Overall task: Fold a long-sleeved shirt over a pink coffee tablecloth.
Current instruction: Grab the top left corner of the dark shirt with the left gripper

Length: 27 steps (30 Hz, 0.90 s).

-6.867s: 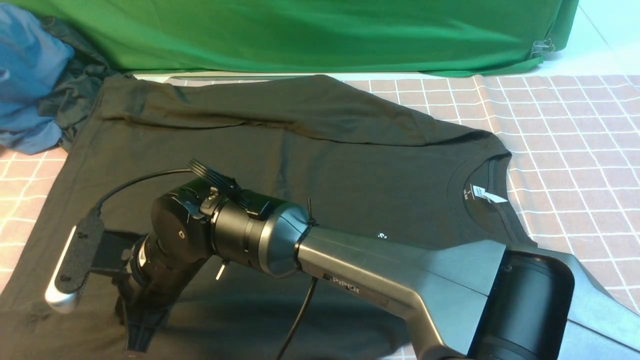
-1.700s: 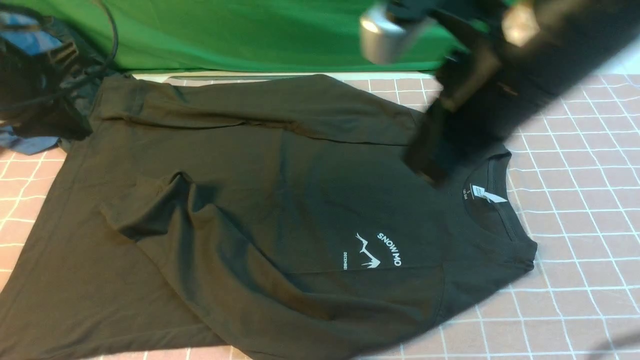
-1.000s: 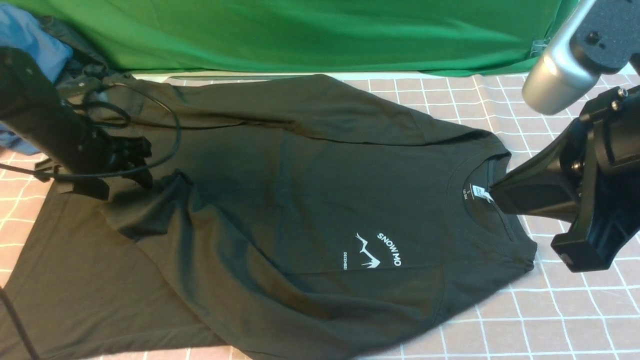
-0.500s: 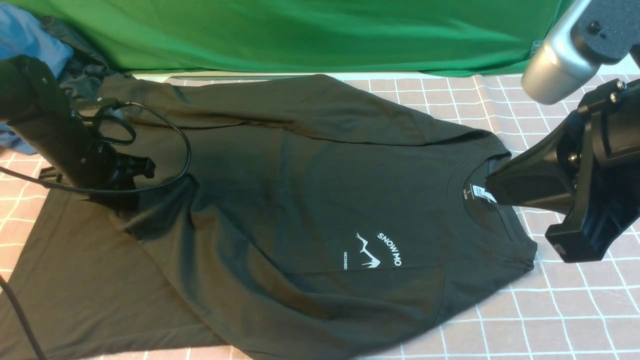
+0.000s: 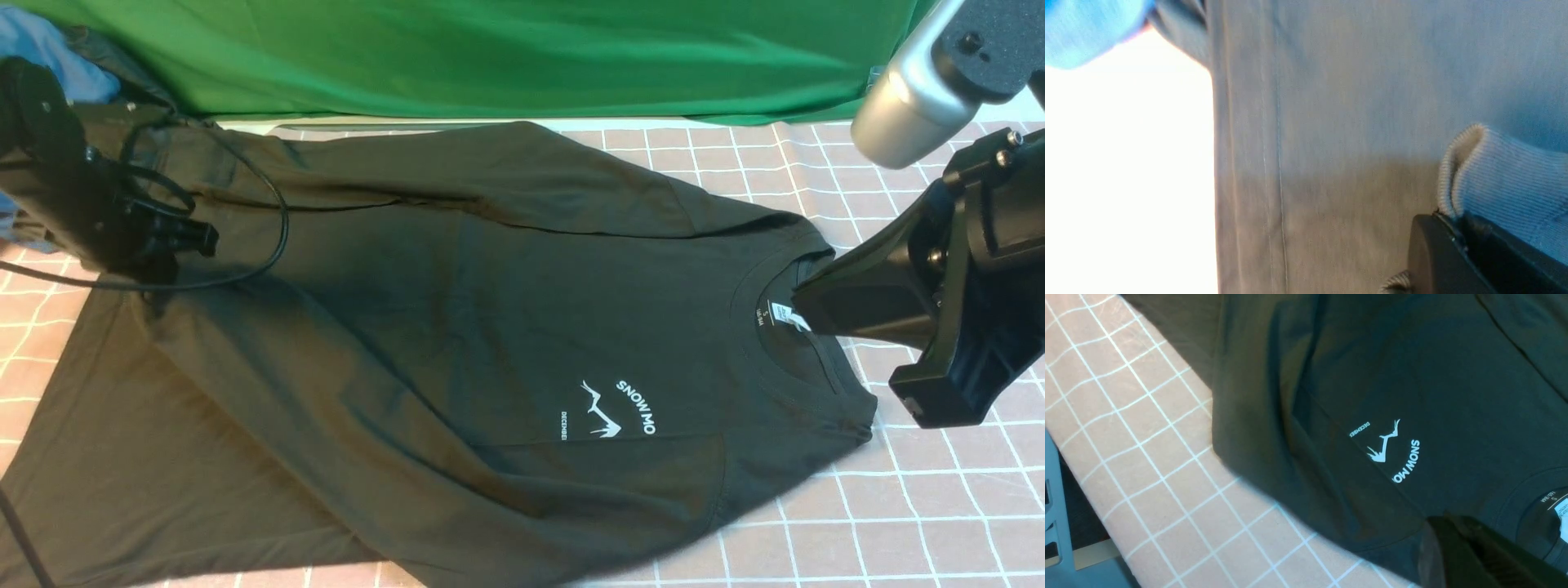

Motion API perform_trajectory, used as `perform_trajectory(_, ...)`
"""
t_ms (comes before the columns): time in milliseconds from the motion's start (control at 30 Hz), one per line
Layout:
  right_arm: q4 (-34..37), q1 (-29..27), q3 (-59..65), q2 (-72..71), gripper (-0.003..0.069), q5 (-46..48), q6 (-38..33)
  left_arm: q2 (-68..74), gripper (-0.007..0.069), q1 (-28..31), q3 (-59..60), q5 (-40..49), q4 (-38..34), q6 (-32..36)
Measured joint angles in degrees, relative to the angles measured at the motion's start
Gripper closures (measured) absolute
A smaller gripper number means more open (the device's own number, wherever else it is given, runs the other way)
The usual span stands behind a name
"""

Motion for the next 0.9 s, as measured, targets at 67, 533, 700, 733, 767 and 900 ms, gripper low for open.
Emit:
perform_trajectory(67, 0.0, 0.0, 0.0, 0.0, 0.062, 0.0, 0.0, 0.0, 0.0576, 0.0, 0.0, -1.3, 0.7, -0.1)
perform_trajectory(533, 1.1, 0.0, 0.0, 0.0, 0.062, 0.0, 0.1, 0.0, 0.043, 0.0, -0.1, -3.8, 3.7, -5.1)
perform_trajectory(700, 1.2, 0.0, 0.0, 0.0, 0.062, -0.2, 0.1, 0.0, 0.0244, 0.0, -4.0, -3.6, 7.7, -21.2)
perform_trajectory(733, 1.2, 0.0, 0.0, 0.0, 0.062, -0.2, 0.1, 0.0, 0.0221, 0.0, -5.5, -3.6, 7.9, -24.5)
perform_trajectory(767, 1.2, 0.0, 0.0, 0.0, 0.062, -0.2, 0.1, 0.0, 0.0208, 0.0, -6.8, -3.5, 7.8, -26.3)
perform_trajectory(900, 1.3, 0.0, 0.0, 0.0, 0.062, -0.6, 0.1, 1.6, 0.0198, 0.0, -15.3, -1.6, 3.0, -32.2)
